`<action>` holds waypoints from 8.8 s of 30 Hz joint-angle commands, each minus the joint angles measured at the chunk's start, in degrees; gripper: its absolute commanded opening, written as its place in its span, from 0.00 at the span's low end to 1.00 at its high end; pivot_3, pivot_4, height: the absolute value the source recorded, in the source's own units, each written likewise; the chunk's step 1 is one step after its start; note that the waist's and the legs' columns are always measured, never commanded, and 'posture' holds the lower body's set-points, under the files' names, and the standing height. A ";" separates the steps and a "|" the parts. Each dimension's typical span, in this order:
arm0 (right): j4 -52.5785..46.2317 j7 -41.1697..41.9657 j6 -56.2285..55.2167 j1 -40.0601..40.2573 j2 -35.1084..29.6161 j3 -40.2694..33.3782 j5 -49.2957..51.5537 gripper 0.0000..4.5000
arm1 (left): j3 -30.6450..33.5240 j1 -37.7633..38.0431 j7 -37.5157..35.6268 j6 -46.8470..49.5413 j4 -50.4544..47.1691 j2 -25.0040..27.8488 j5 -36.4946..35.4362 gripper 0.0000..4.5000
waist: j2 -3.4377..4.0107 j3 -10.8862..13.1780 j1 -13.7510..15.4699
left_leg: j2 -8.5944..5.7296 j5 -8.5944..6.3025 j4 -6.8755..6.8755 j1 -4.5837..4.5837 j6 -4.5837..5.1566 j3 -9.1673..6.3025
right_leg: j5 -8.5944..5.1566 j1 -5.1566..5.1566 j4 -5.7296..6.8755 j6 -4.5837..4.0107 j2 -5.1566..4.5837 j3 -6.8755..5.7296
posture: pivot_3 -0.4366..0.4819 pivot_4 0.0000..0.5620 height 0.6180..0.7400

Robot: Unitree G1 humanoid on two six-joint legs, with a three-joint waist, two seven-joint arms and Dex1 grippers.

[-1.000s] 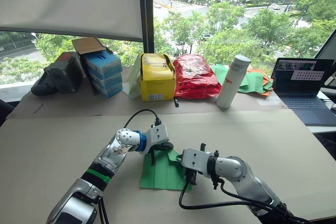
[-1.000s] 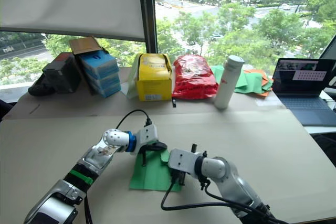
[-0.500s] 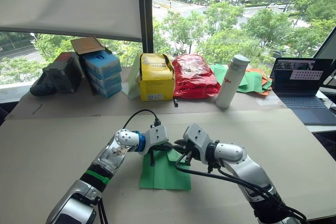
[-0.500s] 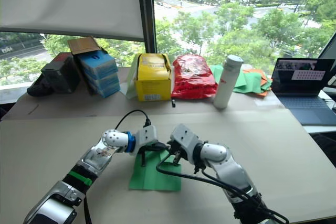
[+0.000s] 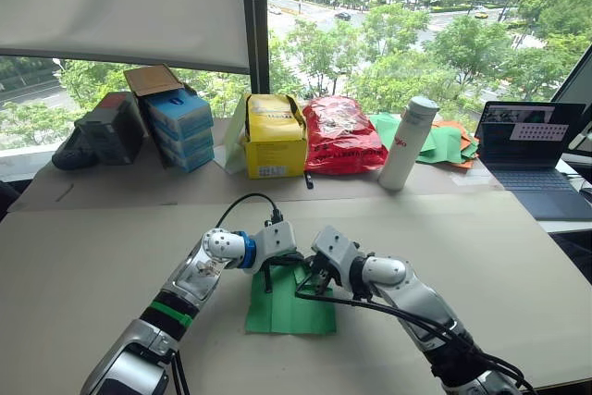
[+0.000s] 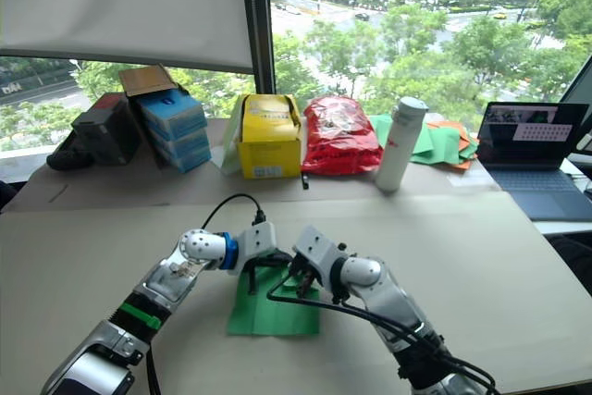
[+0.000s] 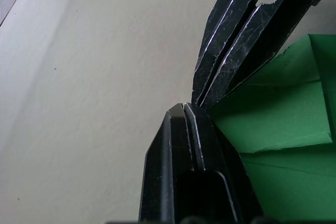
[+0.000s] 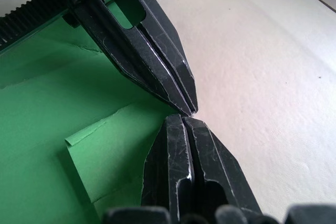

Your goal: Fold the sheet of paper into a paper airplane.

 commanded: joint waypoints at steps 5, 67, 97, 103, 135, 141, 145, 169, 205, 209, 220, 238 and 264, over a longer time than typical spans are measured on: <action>-0.28 0.32 6.11 0.66 -1.26 3.03 -0.97 0.01 | -1.63 1.96 -0.73 1.80 0.91 0.76 1.83 0.00 | -0.01 -0.10 -0.14 | 0.01 -0.01 0.00 0.04 0.01 -0.01 | 0.00 0.02 0.01 0.00 0.00 0.00 | 0.48 0.27 1.00; -21.04 3.84 9.05 7.42 -8.88 -12.80 15.77 0.01 | -0.30 1.14 -0.46 1.98 0.34 1.42 1.39 0.00 | -0.11 -1.36 0.38 | 0.01 -0.16 -0.01 -0.04 0.26 -0.07 | -0.01 0.06 -0.17 0.04 -0.14 -0.03 | 0.48 0.27 1.00; -4.16 1.48 -2.27 4.69 -2.84 1.46 6.12 0.00 | 28.17 20.78 12.68 36.82 -25.74 -0.44 -30.77 0.70 | 0.15 -0.63 -0.19 | 0.01 0.14 -0.03 -0.20 -0.28 -0.11 | 0.00 -0.12 -0.13 0.04 -0.20 0.30 | 0.48 0.27 1.00; -4.60 1.41 -1.86 5.05 -2.73 1.39 5.69 0.00 | 26.88 21.60 13.30 36.86 -24.83 -0.44 -30.97 0.76 | 0.15 -0.63 -0.33 | 0.01 0.16 -0.11 -0.14 -0.31 -0.11 | 0.00 -0.11 -0.15 0.02 -0.21 0.33 | 0.48 0.27 1.00; -4.74 -0.27 -0.92 5.21 -1.38 1.19 5.68 0.00 | 8.83 22.48 11.31 12.66 -27.20 8.95 -12.33 0.01 | 0.22 -0.59 -0.49 | -0.03 0.13 -0.46 -0.08 -0.30 -0.09 | -0.01 -0.17 -0.22 -0.06 -0.86 0.25 | 0.48 0.27 1.00; -4.72 -1.07 -1.16 5.50 -1.02 1.08 5.58 0.00 | 6.80 22.25 11.02 6.38 -23.84 9.22 -7.49 0.01 | 0.24 -0.58 -0.49 | -0.03 -0.02 -0.47 -0.06 -0.03 -0.10 | -0.02 -0.18 -0.21 -0.07 -0.87 0.23 | 0.48 0.27 1.00; -3.60 -3.44 -3.96 4.40 0.25 -0.73 4.98 0.00 | 6.48 22.14 10.56 4.72 -22.55 8.88 -6.59 0.01 | 0.24 -0.58 -0.48 | -0.03 -0.03 -0.46 -0.05 -0.01 -0.09 | -0.02 -0.15 -0.21 -0.06 -0.87 0.20 | 0.48 0.27 1.00; 9.81 -3.50 -9.88 1.05 3.38 2.94 -1.81 0.00 | 8.23 22.37 8.36 8.06 -25.20 9.31 -8.30 0.41 | 0.32 -0.54 -0.52 | -0.01 -0.02 -0.42 0.03 0.01 -0.08 | -0.01 -0.05 -0.18 -0.03 -0.32 -0.04 | 0.48 0.27 1.00; 6.88 -1.84 0.70 -0.83 3.12 7.64 -6.41 0.00 | 5.01 6.72 9.19 23.13 -12.91 2.42 -11.57 0.00 | 0.28 -0.56 -0.62 | -0.04 0.17 -0.39 0.12 -0.32 -0.04 | -0.03 0.03 -0.17 -0.01 -0.13 0.05 | 0.48 0.27 1.00; 6.83 -1.89 0.73 -0.94 3.35 7.50 -6.42 0.00 | 3.47 7.42 8.68 23.09 -12.17 1.95 -10.13 0.00 | 0.28 -0.58 -0.57 | -0.03 0.18 -0.39 0.14 -0.33 -0.05 | -0.03 0.04 -0.16 -0.01 -0.13 0.06 | 0.48 0.27 1.00; 6.89 -2.10 0.57 -0.88 3.85 7.42 -6.75 0.00 | -0.29 8.99 7.95 22.39 -9.71 2.58 -5.81 0.00 | 0.30 -1.00 -0.32 | -0.03 -0.01 -0.42 0.38 0.00 -0.05 | -0.03 0.21 -0.15 -0.02 -0.17 0.10 | 0.48 0.27 1.00; 6.81 -1.94 0.21 -0.67 3.98 7.75 -7.05 0.00 | 7.06 21.81 6.47 26.76 -22.98 12.88 -9.81 0.00 | 0.32 -1.23 -1.41 | 0.07 0.00 -0.73 0.67 -0.11 -0.05 | -0.13 0.21 -0.15 -0.18 -0.45 0.47 | 0.48 0.27 1.00; 7.11 -1.95 -0.21 -1.00 4.62 8.34 -7.23 0.00 | 11.67 11.20 8.81 31.41 -23.04 6.28 -18.31 0.00 | 0.30 -1.17 -1.30 | 0.02 -0.03 -0.77 0.54 -0.18 -0.04 | -0.14 0.07 -0.12 -0.22 -0.59 0.42 | 0.48 0.27 1.00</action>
